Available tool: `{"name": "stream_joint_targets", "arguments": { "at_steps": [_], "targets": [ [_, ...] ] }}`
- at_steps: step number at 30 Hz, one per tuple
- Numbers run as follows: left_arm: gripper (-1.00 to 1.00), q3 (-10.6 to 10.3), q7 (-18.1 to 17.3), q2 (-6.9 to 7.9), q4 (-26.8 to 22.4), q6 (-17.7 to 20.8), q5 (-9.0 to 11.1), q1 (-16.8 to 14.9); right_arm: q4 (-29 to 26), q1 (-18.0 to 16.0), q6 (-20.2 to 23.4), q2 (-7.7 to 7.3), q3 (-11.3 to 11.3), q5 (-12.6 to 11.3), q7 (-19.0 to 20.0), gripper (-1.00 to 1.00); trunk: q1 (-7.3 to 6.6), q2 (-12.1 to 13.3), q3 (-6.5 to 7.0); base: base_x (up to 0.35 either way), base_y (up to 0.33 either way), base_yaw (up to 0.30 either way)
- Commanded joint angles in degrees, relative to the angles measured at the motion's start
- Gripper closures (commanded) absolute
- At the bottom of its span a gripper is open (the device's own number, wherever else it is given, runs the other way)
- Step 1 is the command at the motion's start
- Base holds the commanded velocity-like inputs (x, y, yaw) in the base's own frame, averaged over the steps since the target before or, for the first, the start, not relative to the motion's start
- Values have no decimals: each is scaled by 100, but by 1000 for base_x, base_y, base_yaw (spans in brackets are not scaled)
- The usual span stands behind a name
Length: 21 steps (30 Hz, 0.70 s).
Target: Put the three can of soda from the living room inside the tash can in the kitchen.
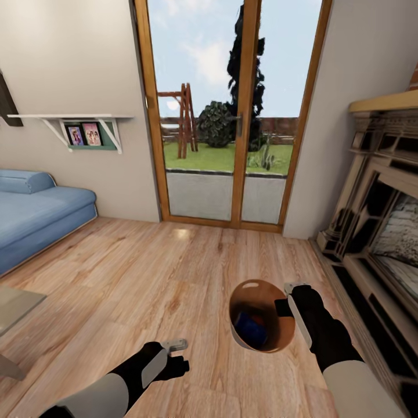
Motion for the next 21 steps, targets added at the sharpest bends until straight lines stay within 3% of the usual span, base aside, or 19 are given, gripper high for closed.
{"name": "stream_joint_targets", "arguments": {
  "at_steps": [1, 17, 21],
  "targets": [
    [-100, -1, -3, 1, 1, -6, 0, 0, -3, -3, 0, 2, -1, -78, 26, 100, 22, -42, -20, 0, 0, 95],
    [-100, 6, -19, 62, 97, -19, -1, 1, -3, -2, 0, -17, -12, -96, 26, 100, 374, -684, -321, 0, 0, 38],
    [-100, 6, -68, 198, 202, -14, 4, 2, -3, -2, 0, -27, -17, -102, 26, 100, 461, -844, -393, 0, 0, 1]
  ]
}}
